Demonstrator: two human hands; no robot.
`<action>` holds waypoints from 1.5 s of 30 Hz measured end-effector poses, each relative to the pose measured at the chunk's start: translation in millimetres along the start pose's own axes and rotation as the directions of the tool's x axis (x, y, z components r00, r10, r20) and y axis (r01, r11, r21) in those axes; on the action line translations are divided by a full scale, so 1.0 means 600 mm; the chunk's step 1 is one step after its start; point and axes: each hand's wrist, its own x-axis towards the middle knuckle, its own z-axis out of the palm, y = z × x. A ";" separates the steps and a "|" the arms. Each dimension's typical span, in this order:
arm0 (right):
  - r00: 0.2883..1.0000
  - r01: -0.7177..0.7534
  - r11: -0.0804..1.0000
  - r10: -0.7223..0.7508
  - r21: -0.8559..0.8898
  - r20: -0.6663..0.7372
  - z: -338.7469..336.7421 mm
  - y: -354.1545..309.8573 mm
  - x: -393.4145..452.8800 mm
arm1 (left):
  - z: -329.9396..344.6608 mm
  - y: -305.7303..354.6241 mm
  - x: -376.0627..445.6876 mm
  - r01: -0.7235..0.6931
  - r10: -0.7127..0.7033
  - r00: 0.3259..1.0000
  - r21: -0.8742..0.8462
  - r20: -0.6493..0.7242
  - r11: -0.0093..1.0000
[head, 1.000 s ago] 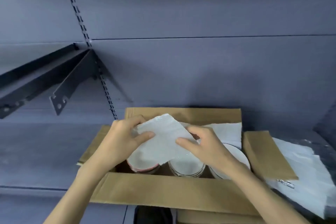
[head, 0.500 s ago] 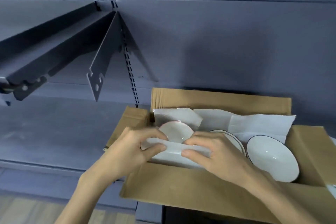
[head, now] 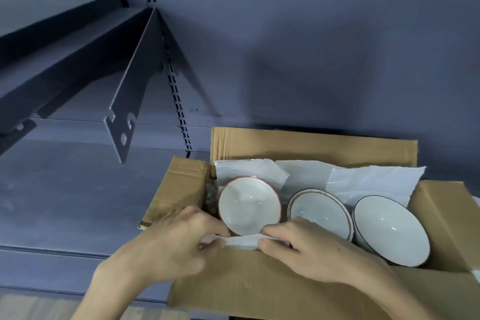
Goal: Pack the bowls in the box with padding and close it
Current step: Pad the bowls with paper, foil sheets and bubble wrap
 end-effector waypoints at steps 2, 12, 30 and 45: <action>1.000 -0.014 1.000 0.014 0.016 -0.018 -0.001 0.000 0.000 | 0.005 0.002 0.003 0.011 -0.009 0.999 0.038 -0.045 0.999; 0.963 0.026 0.958 0.052 0.286 -0.263 -0.040 0.020 -0.041 | -0.020 0.047 0.010 -0.072 0.037 0.941 -0.093 -0.338 0.993; 0.388 -0.116 0.840 0.529 0.530 -0.755 -0.120 0.291 -0.356 | 0.082 0.415 0.369 -0.414 0.332 0.897 -0.293 -0.290 0.862; 0.060 -0.611 0.415 0.874 0.675 -0.483 -0.076 0.461 -0.448 | 0.226 0.597 0.628 0.127 -0.126 0.991 -0.030 0.045 0.991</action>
